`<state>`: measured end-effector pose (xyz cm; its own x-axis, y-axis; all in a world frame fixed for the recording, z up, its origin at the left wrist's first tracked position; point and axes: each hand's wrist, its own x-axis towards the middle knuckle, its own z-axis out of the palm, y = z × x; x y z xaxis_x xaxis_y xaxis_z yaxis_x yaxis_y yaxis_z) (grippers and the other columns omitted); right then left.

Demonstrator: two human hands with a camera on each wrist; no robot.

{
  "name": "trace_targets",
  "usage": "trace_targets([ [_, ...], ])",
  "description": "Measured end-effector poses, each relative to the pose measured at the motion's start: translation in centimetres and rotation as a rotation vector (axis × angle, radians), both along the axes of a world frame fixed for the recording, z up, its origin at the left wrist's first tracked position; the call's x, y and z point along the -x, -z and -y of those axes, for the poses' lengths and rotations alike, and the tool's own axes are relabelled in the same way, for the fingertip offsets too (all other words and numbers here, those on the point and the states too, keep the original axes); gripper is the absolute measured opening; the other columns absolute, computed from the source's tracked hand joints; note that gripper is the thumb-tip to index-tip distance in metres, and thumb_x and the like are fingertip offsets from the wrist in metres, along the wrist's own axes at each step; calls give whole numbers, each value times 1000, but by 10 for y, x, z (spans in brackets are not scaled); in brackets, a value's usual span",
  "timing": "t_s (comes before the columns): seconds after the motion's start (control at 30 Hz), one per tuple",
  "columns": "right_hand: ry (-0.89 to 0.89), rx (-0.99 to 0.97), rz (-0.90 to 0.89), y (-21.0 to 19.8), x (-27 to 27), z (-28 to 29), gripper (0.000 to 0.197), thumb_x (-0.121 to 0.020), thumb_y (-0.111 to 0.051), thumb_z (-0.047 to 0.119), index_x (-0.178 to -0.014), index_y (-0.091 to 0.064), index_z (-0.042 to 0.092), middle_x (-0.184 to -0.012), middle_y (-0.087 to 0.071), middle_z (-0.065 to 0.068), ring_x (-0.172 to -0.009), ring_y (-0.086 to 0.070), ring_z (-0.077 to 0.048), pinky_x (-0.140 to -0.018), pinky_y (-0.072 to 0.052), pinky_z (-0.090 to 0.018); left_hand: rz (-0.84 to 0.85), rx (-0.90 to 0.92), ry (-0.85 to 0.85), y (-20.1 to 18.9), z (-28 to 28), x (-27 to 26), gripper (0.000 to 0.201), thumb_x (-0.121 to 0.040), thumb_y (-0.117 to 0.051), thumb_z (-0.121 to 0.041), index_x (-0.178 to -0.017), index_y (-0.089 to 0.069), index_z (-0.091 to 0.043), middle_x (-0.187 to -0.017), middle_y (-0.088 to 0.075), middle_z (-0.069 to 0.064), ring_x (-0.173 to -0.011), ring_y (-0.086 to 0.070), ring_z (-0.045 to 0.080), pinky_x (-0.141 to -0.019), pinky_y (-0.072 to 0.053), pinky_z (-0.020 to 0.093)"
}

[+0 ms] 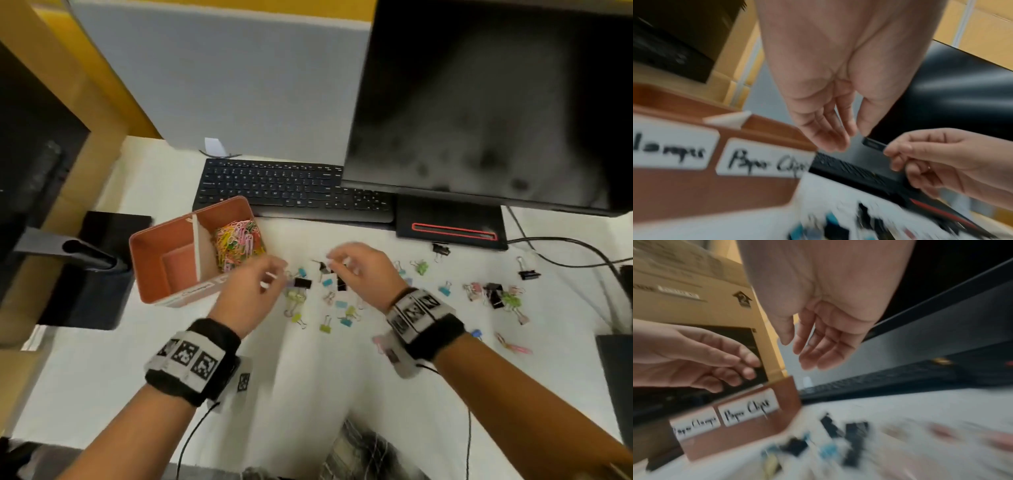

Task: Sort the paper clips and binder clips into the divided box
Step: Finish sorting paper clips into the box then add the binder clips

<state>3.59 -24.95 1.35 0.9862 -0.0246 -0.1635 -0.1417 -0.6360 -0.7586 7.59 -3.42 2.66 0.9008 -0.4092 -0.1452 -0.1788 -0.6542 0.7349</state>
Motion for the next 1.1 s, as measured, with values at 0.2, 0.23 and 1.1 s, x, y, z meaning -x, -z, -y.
trace_targets([
  [0.2,292,199,-203,40,127,127,35,-76,-73,28,-109,-61,26,-95,-50,6,-68,-46,0,-70,-41,-24,-183,-87,355,49,88,69,19,-88,-56,-25,-107,-57,-22,-97,-59,-5,-73,-56,7,-66,-39,11],
  [0.23,348,221,-227,43,145,144,39,-75,-75,28,-111,-60,25,-99,-50,5,-72,-48,-3,-72,-43,-25,-218,-105,389,53,105,79,23,-88,-56,-26,-110,-56,-20,-99,-57,-3,-77,-55,9,-68,-39,14],
  [1.1,351,106,-240,80,210,221,11,-82,-66,11,-90,-70,4,-97,-61,-13,-84,-61,-26,-84,-51,-36,-65,-304,275,100,258,150,18,-88,-50,1,-101,-62,-2,-96,-59,13,-95,-55,27,-77,-33,20],
])
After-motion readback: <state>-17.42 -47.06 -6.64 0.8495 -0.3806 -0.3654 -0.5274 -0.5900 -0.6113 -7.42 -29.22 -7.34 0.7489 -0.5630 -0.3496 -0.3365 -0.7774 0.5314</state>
